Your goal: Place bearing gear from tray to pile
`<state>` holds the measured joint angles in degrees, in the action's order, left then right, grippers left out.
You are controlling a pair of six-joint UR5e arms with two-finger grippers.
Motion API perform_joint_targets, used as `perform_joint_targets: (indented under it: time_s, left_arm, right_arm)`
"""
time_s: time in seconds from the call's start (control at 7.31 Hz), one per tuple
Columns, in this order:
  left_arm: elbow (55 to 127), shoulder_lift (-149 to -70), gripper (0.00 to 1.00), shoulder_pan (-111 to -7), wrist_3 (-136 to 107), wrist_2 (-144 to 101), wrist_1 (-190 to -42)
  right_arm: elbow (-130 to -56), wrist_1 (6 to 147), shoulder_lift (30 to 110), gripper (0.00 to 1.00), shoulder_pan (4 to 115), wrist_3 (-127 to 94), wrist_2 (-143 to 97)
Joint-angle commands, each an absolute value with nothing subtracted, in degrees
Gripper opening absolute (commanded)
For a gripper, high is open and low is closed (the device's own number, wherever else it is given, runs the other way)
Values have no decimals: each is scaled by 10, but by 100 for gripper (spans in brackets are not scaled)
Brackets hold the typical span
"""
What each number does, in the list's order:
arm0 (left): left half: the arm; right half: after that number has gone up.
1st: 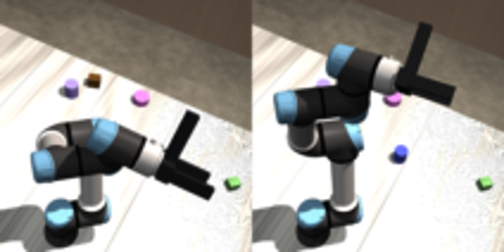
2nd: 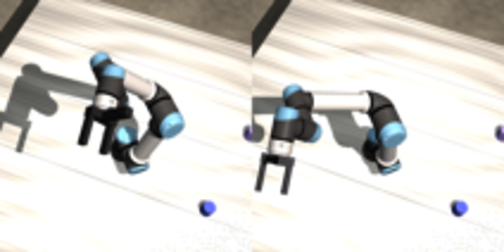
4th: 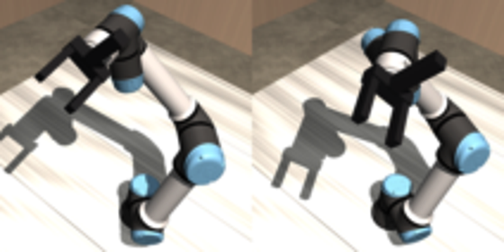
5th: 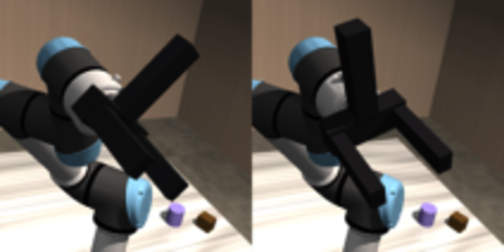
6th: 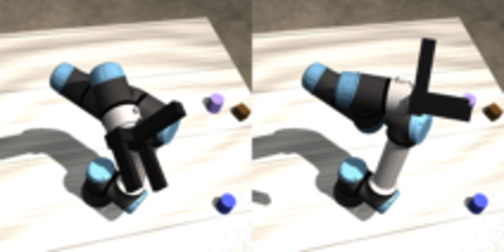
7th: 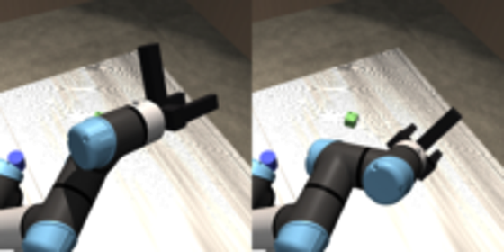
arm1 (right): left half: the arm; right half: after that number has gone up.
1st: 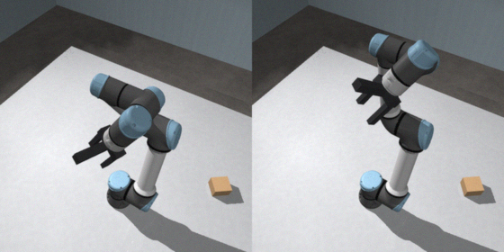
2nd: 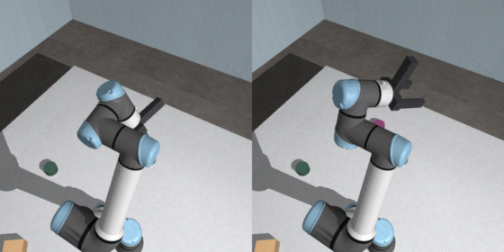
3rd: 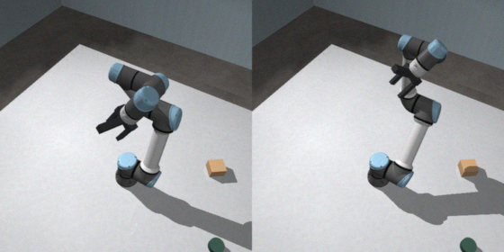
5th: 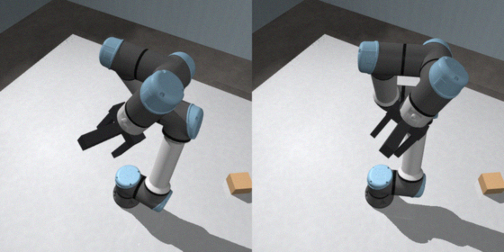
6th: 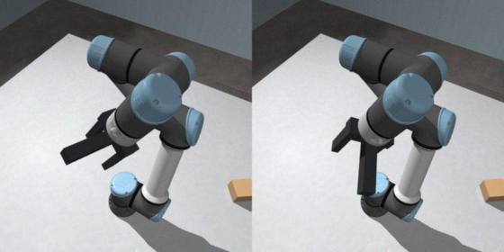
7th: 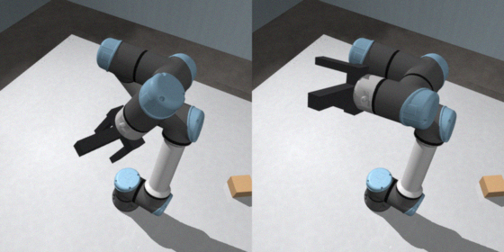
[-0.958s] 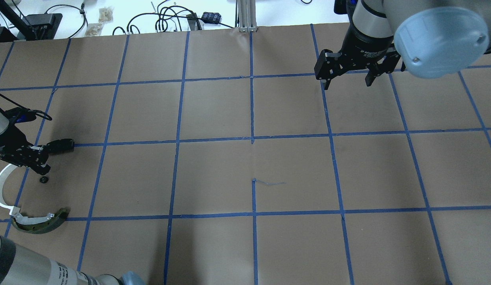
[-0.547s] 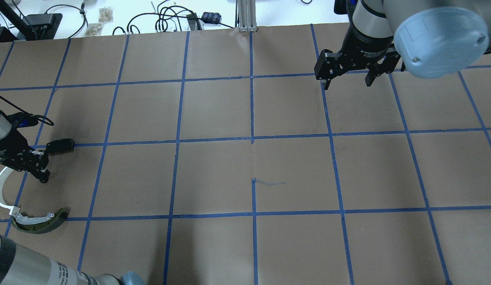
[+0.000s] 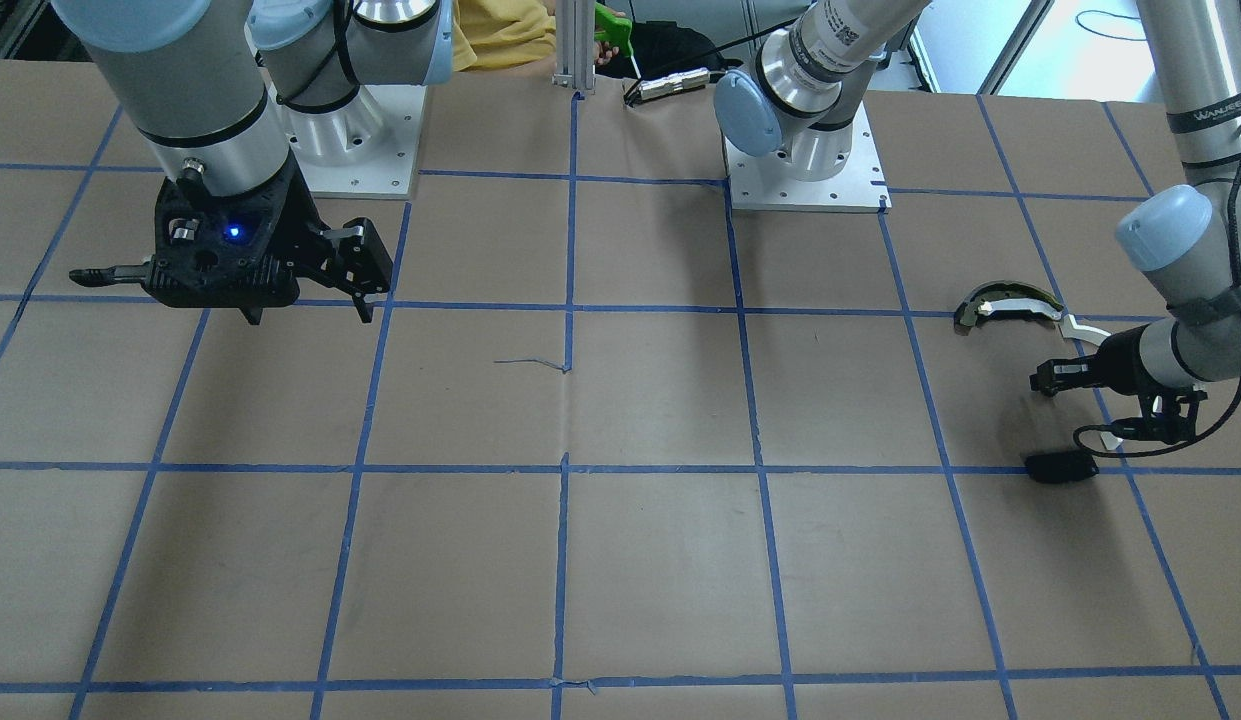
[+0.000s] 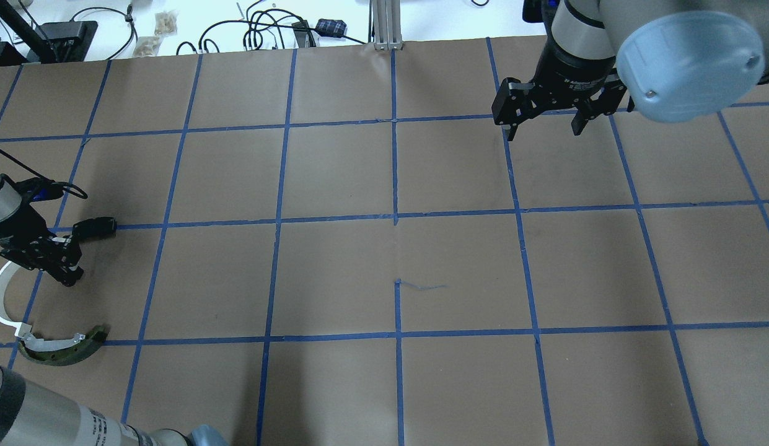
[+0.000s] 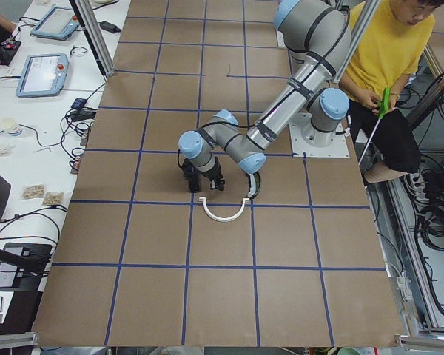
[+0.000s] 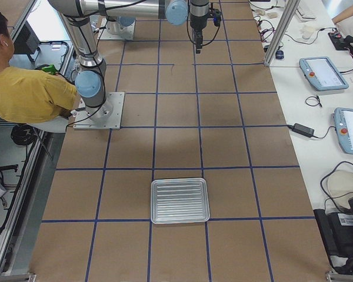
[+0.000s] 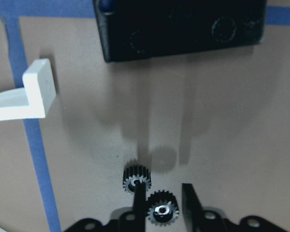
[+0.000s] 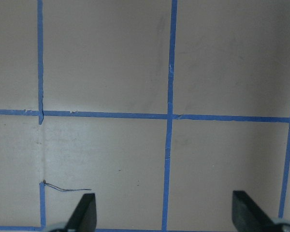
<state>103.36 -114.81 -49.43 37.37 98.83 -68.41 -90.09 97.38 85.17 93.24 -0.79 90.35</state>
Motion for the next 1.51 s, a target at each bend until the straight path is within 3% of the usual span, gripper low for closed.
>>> perform_joint_targets:
  time_s: [0.0,0.55,0.68,0.82,1.09,1.37]
  left_arm:
    - [1034,-1148,85,-495,374,988,-684]
    - [1034,-1146,86,-507,368,984,-686]
    - [1034,-1146,70,-508,368,983,-685]
    - [1034,-1146,75,-508,367,983,-685]
    - [1023,-1135,100,-525,367,982,-687]
    - [987,-1106,100,-608,329,983,-690]
  right_arm:
    - [-901,974,852,100,933,-7,904]
    - [-901,974,852,100,933,-7,904]
    - [-901,974,852,100,933,-7,904]
    - [-901,974,852,100,932,-7,904]
    - [-901,974,852,100,932,-7,904]
    - [-902,974,852,100,933,-7,904]
